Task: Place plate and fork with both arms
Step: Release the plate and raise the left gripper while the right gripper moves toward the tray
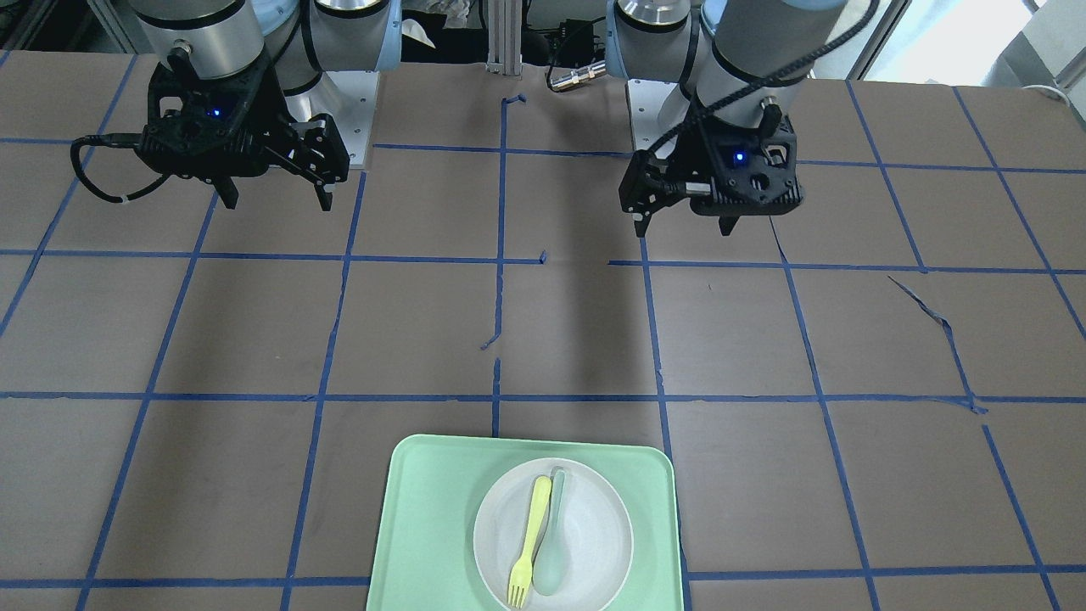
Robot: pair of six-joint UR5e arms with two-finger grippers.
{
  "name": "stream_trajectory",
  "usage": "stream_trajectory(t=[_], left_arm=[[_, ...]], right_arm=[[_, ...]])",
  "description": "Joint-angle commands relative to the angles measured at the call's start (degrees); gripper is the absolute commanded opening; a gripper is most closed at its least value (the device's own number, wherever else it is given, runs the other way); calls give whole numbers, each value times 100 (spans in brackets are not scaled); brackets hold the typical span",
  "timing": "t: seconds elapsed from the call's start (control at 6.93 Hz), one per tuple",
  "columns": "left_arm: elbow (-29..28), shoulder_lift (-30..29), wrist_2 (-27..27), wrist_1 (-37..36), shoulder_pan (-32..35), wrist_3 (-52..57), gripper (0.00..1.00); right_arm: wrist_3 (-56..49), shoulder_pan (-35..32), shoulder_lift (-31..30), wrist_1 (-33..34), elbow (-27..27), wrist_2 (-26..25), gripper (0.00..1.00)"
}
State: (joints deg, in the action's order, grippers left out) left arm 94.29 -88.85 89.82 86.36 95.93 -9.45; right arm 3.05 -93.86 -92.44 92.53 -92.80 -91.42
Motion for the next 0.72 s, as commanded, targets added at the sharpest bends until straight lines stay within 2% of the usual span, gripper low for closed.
stream_trajectory(t=[0.0,0.14,0.29,0.58], left_arm=[[371,359,18,-32,119,-119,100],[380,351,35,-14,119,-119,100],[371,325,53,-14,119,-119,100],[363,333,53,-23,119,-128,100]], right_arm=[[20,-18,206,80,112,10,100],[360,-409,783,325,452,-51,100],[1129,-840,1780,580,1117,-208,100],[2135,-1151,3497,705,2794,-307,100]])
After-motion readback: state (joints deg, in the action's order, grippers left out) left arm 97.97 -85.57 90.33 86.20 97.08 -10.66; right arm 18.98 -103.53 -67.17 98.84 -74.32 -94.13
